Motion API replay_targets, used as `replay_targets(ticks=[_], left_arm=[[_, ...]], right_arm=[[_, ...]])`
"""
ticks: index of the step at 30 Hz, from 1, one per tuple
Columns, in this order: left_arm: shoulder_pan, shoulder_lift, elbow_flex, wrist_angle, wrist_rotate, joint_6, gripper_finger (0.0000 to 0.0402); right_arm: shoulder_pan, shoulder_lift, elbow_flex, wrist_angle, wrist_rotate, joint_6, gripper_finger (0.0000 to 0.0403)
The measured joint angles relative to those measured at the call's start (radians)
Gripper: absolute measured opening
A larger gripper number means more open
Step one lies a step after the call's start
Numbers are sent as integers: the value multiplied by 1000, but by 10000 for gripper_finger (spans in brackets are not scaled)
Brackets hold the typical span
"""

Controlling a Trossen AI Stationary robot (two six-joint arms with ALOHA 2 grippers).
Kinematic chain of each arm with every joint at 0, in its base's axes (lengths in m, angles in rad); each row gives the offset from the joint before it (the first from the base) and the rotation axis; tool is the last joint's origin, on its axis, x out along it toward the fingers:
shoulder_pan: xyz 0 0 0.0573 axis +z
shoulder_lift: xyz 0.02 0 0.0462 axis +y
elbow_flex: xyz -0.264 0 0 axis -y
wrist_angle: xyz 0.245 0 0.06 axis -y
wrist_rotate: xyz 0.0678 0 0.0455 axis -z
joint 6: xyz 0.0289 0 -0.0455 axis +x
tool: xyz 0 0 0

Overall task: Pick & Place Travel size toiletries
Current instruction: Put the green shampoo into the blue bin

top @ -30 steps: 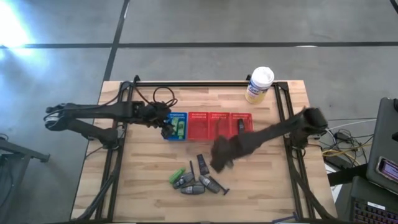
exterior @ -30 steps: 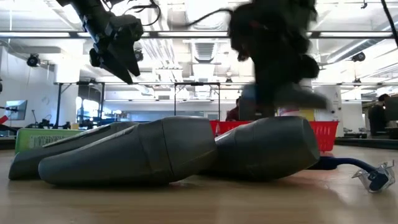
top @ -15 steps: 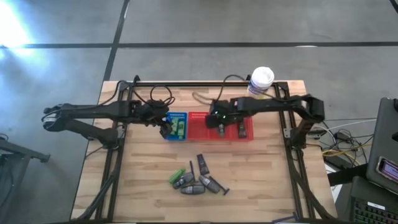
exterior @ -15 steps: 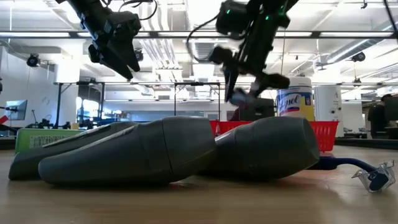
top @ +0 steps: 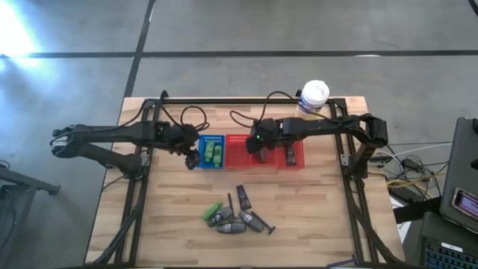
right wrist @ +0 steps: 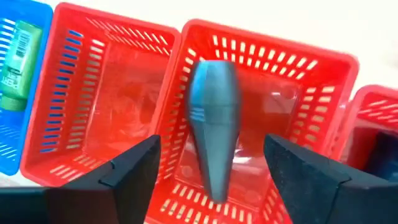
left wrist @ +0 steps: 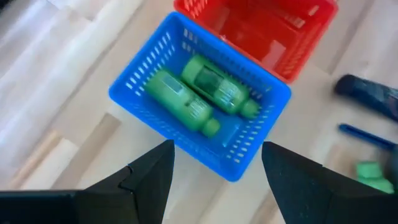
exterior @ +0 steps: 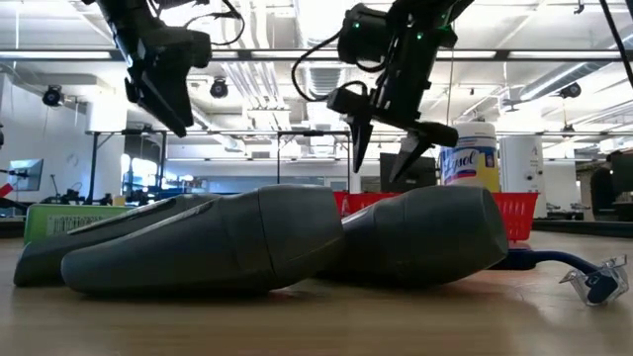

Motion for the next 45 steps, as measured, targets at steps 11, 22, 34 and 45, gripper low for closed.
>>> replay_targets(ticks=[11,22,34,45], left_arm=[[-180,20,-99,16,122,-225,248],[-452,267,-9,85,93,-652,248],[-499,567,206,76,78,-737,248],[-518,739,313,68,95,-720,248]], right_arm=[[72,-101,0,-198,19,-143,328],[141,-186,0,-290,27,-263,354],[149,-254,-2,-336,34,-379,334],[160,-318,-53,-343,40,-383,356]])
